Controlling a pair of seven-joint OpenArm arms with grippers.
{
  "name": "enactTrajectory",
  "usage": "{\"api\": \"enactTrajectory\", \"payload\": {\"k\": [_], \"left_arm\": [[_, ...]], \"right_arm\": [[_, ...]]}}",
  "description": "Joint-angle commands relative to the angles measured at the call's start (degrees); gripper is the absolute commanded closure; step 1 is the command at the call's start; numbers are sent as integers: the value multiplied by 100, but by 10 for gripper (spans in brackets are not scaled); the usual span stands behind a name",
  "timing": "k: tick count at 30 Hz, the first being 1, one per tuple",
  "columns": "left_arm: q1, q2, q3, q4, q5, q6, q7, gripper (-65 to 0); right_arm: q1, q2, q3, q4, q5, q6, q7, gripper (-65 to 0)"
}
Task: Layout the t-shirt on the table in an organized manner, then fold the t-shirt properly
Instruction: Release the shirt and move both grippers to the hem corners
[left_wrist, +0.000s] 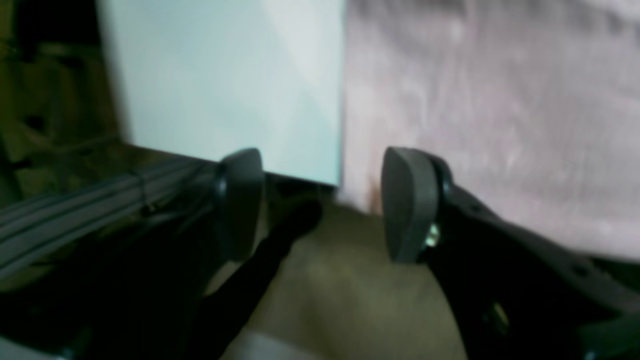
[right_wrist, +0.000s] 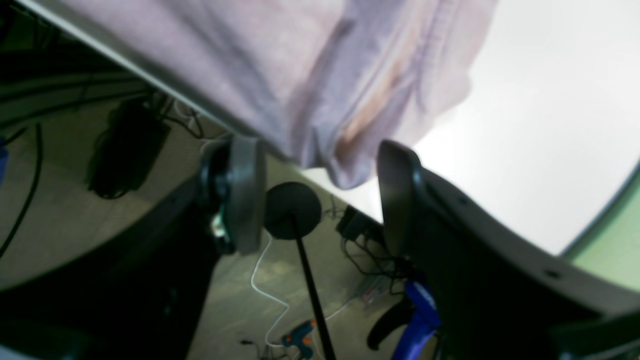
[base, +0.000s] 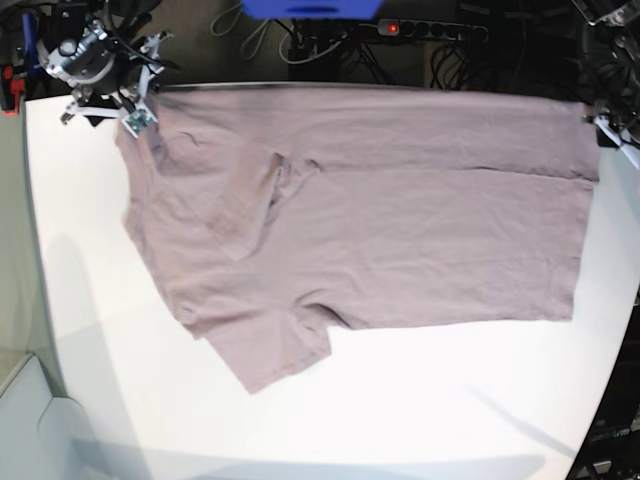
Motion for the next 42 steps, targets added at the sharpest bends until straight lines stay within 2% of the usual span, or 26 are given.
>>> {"api": "enactTrajectory", "payload": {"k": [1, 7, 11, 15, 17, 20, 25, 28, 31, 36, 40, 42], "left_arm": [[-53, -31, -126, 230, -9, 32, -6, -370], [-554, 198, -645, 573, 35, 49, -6, -374], [-950, 259, -883, 538, 43, 49, -6, -374], [-1284, 268, -926, 538, 43, 102, -6, -374], [-1478, 268, -926, 538, 43, 111, -6, -374], [-1697, 338, -909, 529, 43, 111, -6, -374], [-2023, 338, -883, 133, 52, 111, -85, -374], [-2163, 294, -883, -386, 61, 120, -507, -374], [-2163, 206, -874, -711, 61, 120, -937, -373], [-2154, -48, -478, -1194, 237, 120, -1254, -373], [-2172, -40, -355, -1344, 712, 120, -1535, -374], [-2225, -22, -346, -1344, 852, 120, -1676, -374]], "right_arm": [[5, 58, 46, 125, -11, -66, 72, -361], [410, 66, 468, 99, -20, -66, 28, -362], [805, 304, 574, 64, -20, -66, 20, -362], [1465, 400, 538, 11, -20, -66, 20, -364], [2019, 400, 530, -218, -20, -66, 20, -386], [2968, 392, 354, -895, -20, -66, 20, -436], [4427, 392, -103, -2838, -20, -66, 55, -445], [5377, 400, -306, -4235, -20, -66, 90, -445], [6063, 400, -358, -5334, -20, -66, 442, -445], [6836, 392, -358, -6433, -20, -66, 1004, -445], [7091, 374, -349, -6820, -11, -66, 1066, -444], [7091, 286, -349, -6925, -2, -66, 1268, -444]]}}
